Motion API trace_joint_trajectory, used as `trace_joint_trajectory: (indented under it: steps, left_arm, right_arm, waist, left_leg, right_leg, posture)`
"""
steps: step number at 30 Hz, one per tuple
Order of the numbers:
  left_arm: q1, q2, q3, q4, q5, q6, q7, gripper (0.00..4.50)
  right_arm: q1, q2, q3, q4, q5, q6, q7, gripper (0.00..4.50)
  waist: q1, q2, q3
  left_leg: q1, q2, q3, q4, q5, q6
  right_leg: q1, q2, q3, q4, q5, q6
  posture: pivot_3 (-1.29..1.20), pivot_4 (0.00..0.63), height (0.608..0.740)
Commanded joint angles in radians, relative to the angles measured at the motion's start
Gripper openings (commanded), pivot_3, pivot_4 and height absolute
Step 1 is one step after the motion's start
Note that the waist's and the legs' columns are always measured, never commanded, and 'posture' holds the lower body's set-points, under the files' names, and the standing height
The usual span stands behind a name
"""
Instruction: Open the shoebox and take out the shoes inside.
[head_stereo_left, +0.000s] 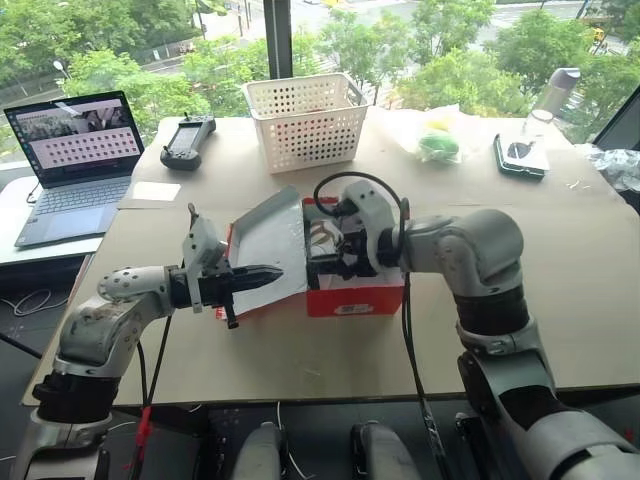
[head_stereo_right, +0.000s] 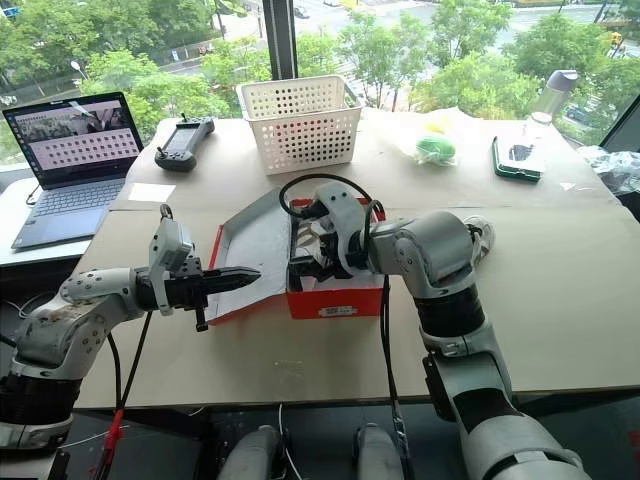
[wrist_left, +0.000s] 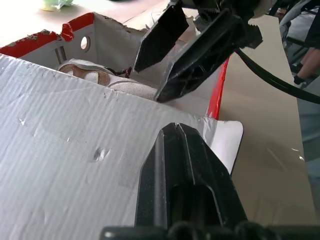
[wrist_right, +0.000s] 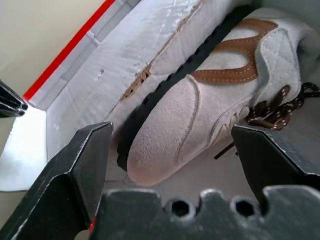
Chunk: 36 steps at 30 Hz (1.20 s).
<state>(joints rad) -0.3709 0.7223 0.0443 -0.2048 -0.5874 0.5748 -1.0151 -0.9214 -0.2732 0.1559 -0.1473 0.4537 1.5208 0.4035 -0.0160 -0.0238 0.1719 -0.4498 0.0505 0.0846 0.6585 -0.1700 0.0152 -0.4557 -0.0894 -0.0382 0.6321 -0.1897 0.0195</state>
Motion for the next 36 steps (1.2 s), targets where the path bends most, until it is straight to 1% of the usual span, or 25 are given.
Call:
trace_joint_trajectory:
  steps: [1, 6, 13, 14, 16, 20, 21, 23, 31, 33, 36]
  left_arm:
    - [-0.005, 0.014, 0.031, -0.033, -0.012, 0.003, 0.003, 0.0]
    - [-0.004, 0.012, 0.029, -0.035, -0.01, 0.002, 0.006, 0.0]
    - [-0.001, 0.014, 0.027, -0.03, -0.004, -0.006, 0.003, 0.0]
    - [-0.001, 0.014, 0.027, -0.029, -0.004, -0.006, 0.002, 0.0]
    - [-0.001, 0.013, 0.026, -0.028, -0.003, -0.007, 0.002, 0.0]
    - [-0.002, 0.013, 0.026, -0.03, -0.004, -0.006, 0.003, 0.0]
    - [-0.004, 0.012, 0.025, -0.029, -0.004, -0.005, 0.003, 0.0]
    - [-0.006, 0.011, 0.023, -0.027, -0.003, -0.005, 0.003, 0.0]
    - [-0.012, 0.009, 0.017, -0.023, -0.002, -0.004, 0.0, 0.0]
    - [-0.014, 0.009, 0.015, -0.022, -0.001, -0.004, -0.001, 0.0]
    - [-0.017, 0.009, 0.012, -0.02, -0.001, -0.003, -0.005, 0.0]
  right_arm:
    - [0.009, -0.031, 0.046, -0.054, -0.013, -0.036, -0.002, 4.48]
    - [0.039, -0.048, 0.088, -0.048, -0.033, -0.07, -0.007, 4.48]
    - [0.041, -0.03, 0.068, -0.006, -0.061, -0.105, -0.027, 4.48]
    - [0.04, -0.029, 0.064, -0.003, -0.062, -0.109, -0.026, 4.08]
    - [0.04, -0.028, 0.059, -0.001, -0.062, -0.115, -0.025, 3.8]
    - [0.039, -0.027, 0.051, -0.002, -0.06, -0.114, -0.026, 2.46]
    - [0.039, -0.026, 0.049, -0.002, -0.06, -0.113, -0.027, 2.06]
    - [0.039, -0.027, 0.047, -0.002, -0.063, -0.112, -0.031, 1.44]
    - [0.035, -0.041, 0.012, 0.002, -0.079, -0.124, -0.051, 1.44]
    - [0.017, -0.081, 0.016, -0.011, -0.078, -0.134, -0.033, 1.44]
    - [-0.03, -0.171, 0.024, -0.054, -0.04, -0.148, 0.049, 1.44]
  waist:
    - [0.0, 0.0, 0.0]
    - [-0.001, 0.0, 0.0]
    - [-0.001, -0.001, -0.001]
    - [-0.001, -0.001, -0.001]
    - [-0.001, -0.001, -0.001]
    - [-0.001, -0.001, -0.001]
    - [-0.001, -0.001, -0.001]
    - [-0.001, -0.001, -0.001]
    - [0.001, -0.001, -0.001]
    - [0.001, -0.001, -0.001]
    - [0.006, -0.001, 0.0]
  left_leg:
    - [0.0, 0.0, 0.0, 0.0, 0.0, 0.0]
    - [0.0, 0.0, 0.0, 0.0, 0.0, 0.0]
    - [0.001, 0.0, 0.0, 0.0, 0.0, 0.0]
    - [0.001, 0.0, 0.0, 0.0, 0.0, 0.0]
    - [0.001, 0.001, 0.0, 0.0, 0.0, 0.0]
    - [0.002, 0.001, 0.0, 0.0, 0.0, 0.0]
    - [0.002, 0.001, 0.0, 0.0, 0.0, 0.0]
    - [0.002, 0.001, 0.0, 0.0, 0.0, 0.0]
    - [0.002, 0.001, 0.0, 0.0, 0.0, 0.0]
    - [0.002, 0.0, 0.0, 0.0, 0.0, 0.0]
    - [0.0, 0.0, 0.0, 0.0, 0.0, 0.0]
  right_leg:
    - [0.0, 0.0, 0.0, 0.0, 0.0, 0.0]
    - [0.0, 0.0, 0.0, 0.0, 0.0, 0.001]
    - [0.001, 0.0, 0.0, 0.0, -0.001, 0.001]
    - [0.001, 0.0, 0.0, 0.0, -0.001, 0.001]
    - [0.001, 0.0, 0.0, 0.0, -0.001, 0.001]
    - [0.001, 0.0, 0.0, 0.0, -0.001, 0.001]
    - [0.001, 0.0, 0.0, 0.0, -0.001, 0.001]
    - [0.001, 0.0, 0.0, 0.0, -0.001, 0.001]
    - [0.001, 0.0, 0.0, 0.0, -0.001, 0.0]
    - [0.001, 0.0, 0.0, 0.0, -0.001, 0.0]
    - [0.0, -0.001, -0.001, -0.001, -0.002, -0.001]
  posture:
    - [0.0, 0.15, 0.733]
    - [0.0, 0.15, 0.733]
    - [0.0, 0.15, 0.733]
    - [0.0, 0.15, 0.733]
    - [0.0, 0.15, 0.733]
    - [0.0, 0.15, 0.733]
    - [0.0, 0.15, 0.733]
    - [0.0, 0.15, 0.733]
    - [0.0, 0.15, 0.733]
    - [0.0, 0.15, 0.733]
    - [0.0, 0.15, 0.733]
